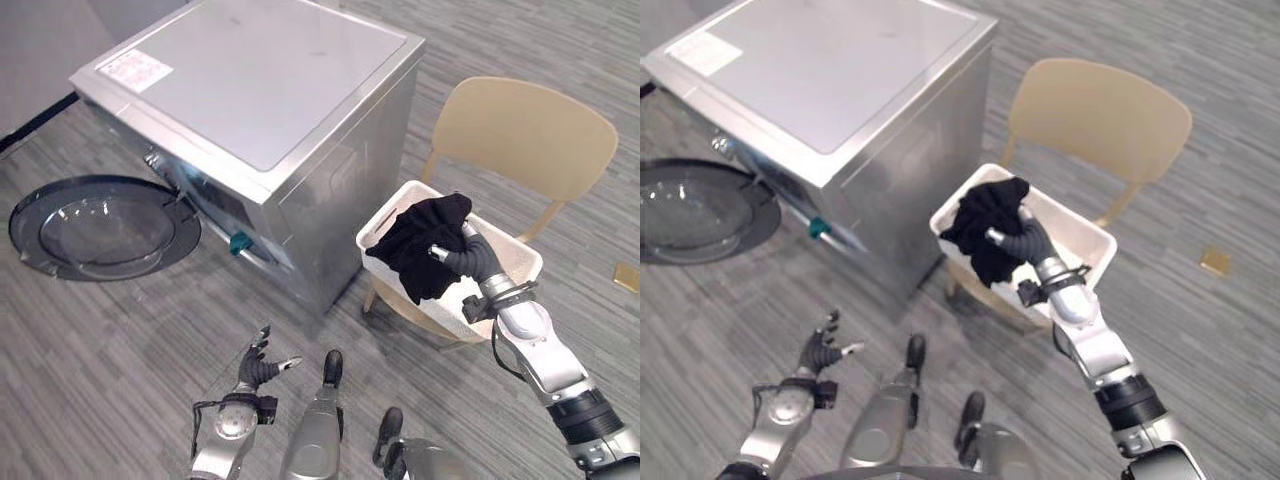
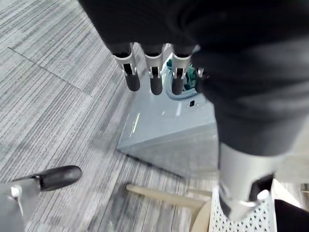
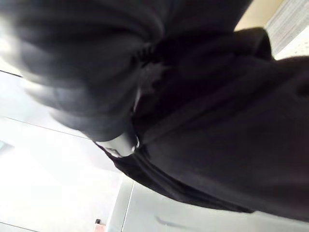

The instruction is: Grab the laundry basket,head to the washer,open it,put in the laundry and shut it.

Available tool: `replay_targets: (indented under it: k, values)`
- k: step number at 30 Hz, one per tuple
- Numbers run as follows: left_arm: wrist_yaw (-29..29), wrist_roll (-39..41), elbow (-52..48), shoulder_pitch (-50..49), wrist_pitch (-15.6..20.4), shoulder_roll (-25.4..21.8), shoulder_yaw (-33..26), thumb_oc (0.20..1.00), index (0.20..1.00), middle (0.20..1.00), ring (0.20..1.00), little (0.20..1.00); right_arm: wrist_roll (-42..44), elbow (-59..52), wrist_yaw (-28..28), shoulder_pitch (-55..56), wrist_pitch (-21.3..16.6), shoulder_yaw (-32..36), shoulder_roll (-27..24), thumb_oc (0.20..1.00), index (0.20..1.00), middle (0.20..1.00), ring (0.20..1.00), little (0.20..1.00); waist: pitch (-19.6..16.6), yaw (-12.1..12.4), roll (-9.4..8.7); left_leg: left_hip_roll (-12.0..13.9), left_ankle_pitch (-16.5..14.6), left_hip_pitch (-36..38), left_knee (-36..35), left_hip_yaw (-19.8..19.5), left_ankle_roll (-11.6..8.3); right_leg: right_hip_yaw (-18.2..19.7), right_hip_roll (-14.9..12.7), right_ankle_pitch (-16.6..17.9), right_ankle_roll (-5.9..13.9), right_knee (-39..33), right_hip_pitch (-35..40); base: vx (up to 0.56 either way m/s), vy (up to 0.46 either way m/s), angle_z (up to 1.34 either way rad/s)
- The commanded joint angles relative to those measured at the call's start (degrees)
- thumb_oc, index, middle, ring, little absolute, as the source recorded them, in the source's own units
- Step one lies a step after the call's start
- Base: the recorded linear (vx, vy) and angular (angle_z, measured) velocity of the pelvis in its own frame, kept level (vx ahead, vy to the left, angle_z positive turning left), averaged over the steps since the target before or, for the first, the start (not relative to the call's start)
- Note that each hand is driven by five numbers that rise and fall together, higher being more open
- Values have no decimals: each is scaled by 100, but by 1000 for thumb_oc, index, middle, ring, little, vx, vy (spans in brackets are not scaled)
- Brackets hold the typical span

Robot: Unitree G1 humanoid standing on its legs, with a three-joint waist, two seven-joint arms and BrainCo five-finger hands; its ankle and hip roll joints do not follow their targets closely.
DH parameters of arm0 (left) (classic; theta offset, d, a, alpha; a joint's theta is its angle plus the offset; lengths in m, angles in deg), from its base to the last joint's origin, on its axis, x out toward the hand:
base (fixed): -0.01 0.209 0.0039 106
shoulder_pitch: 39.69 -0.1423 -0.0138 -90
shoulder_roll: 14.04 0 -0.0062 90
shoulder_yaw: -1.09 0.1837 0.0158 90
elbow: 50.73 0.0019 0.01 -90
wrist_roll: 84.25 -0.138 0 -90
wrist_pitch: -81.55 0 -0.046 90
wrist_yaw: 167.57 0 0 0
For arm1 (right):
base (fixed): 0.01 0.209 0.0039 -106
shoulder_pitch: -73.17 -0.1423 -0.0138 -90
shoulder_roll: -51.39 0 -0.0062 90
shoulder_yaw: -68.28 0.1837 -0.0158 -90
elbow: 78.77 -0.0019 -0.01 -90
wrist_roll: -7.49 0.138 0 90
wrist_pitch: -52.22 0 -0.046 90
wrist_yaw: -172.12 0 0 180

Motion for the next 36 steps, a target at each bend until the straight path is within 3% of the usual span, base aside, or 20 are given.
replay_targets:
  k: [1,2,3,7,13,19,22,23,24,25,27,28,29,30,34,36]
  values:
    - [-120,-37,-687,96,349,-160,145,1000,1000,1000,1000,1000,312,-525,-100,-145,-350,232,42,200,200,200,200,200,-452,-200,-251,-239,-372,528,308,-24,271,222,-202,-1,968,-726,364,-103,78,69]
    - [-151,-71,-778,138,363,-161,231,1000,1000,1000,1000,1000,280,-504,-89,-115,-361,245,42,200,200,200,200,200,-513,-275,-255,-198,-571,799,351,26,267,133,-248,24,978,-768,350,-11,177,72]
    - [-201,-240,-981,237,380,-157,460,1000,1000,1000,1000,1000,343,-548,-172,-6,-334,230,136,200,200,200,200,200,-659,-412,-157,-166,-564,1167,80,25,257,16,-251,61,1036,-764,393,4,229,70]
    - [-174,-636,-1277,609,430,-282,771,1000,1000,1000,1000,1000,724,-581,-254,-52,-339,172,278,200,200,200,200,200,-809,-540,-139,-282,-392,1297,-456,-103,271,-84,-345,161,1076,-717,397,22,159,59]
    - [-30,-756,-1519,1117,431,-292,1044,1000,1000,1000,1000,1000,981,-581,-343,-414,-301,-270,576,200,200,200,200,200,-859,-524,-155,-356,-337,1466,-771,-97,365,-53,-429,164,1142,-588,404,6,139,21]
    - [209,-738,-1428,1878,409,-24,1566,1000,1000,1000,1000,1000,1600,-639,-444,-1004,-281,-952,1256,200,200,200,200,200,-959,-535,-139,-434,-363,1819,-1029,25,511,109,-540,62,1252,-39,330,22,108,-10]
    - [330,-806,-1214,2350,396,97,1843,1000,1000,1000,1000,1000,1949,-591,-459,-1213,-330,-1245,1551,200,200,200,200,200,-918,-578,-120,-438,-415,1876,-963,23,554,350,-543,10,1288,298,215,15,17,-18]
    - [412,-861,-1094,2617,397,170,2068,1000,1000,1000,1000,1000,2028,-516,-454,-1300,-325,-1384,1631,200,200,200,200,200,-853,-684,-112,-467,-415,1869,-889,-22,573,841,-274,8,1250,441,39,10,-14,-15]
    - [421,-845,-1070,2645,411,199,2090,837,837,837,837,837,2100,-483,-474,-1255,-280,-1428,1646,200,200,200,200,200,-851,-724,-119,-489,-412,1858,-856,-67,581,1051,-166,-22,1250,354,27,14,-35,-4]
    - [461,-824,-1077,2658,442,211,2039,200,200,200,200,200,2128,-407,-451,-1270,-290,-1445,1685,200,200,200,200,200,-863,-732,-114,-490,-420,1850,-826,-80,580,1107,-142,-18,1247,268,59,13,-24,11]
    - [493,-779,-1044,2595,452,211,1975,200,200,200,200,200,2144,-274,-420,-1130,-321,-1476,1684,200,200,200,200,200,-895,-739,-114,-495,-412,1835,-798,-105,576,1130,-128,22,1192,128,155,34,-88,26]
    - [506,-710,-994,2518,440,206,1885,200,200,200,200,200,2095,-198,-412,-1049,-270,-1447,1633,395,395,395,395,395,-920,-746,-120,-497,-396,1833,-804,-119,566,1176,-103,34,1175,65,197,39,-97,12]
    - [506,-709,-996,2514,439,205,1884,200,200,200,200,200,2095,-200,-411,-1045,-270,-1450,1633,517,517,517,517,517,-923,-749,-119,-496,-396,1835,-805,-121,566,1174,-102,37,1174,58,202,64,-99,4]
    - [510,-588,-955,2347,422,159,1725,200,200,200,200,200,1914,-108,-382,-893,-196,-1370,1492,1000,1000,1000,1000,1000,-1004,-736,-108,-485,-368,1873,-865,-116,543,1169,-97,70,1150,-96,306,82,-92,15]
    - [375,-400,-1053,1489,328,-94,1059,200,200,200,200,200,1159,-69,-408,-233,-47,-849,925,1000,1000,1000,1000,1000,-1133,-713,-47,-447,-280,1970,-1016,-185,470,1033,-42,76,1116,-402,535,88,-100,14]
    - [373,-399,-1063,1477,323,-95,1058,200,200,200,200,200,1156,-77,-408,-221,-44,-851,924,1000,1000,1000,1000,1000,-1140,-721,-45,-446,-279,1973,-1020,-192,469,1025,-41,78,1116,-409,542,33,-58,19]
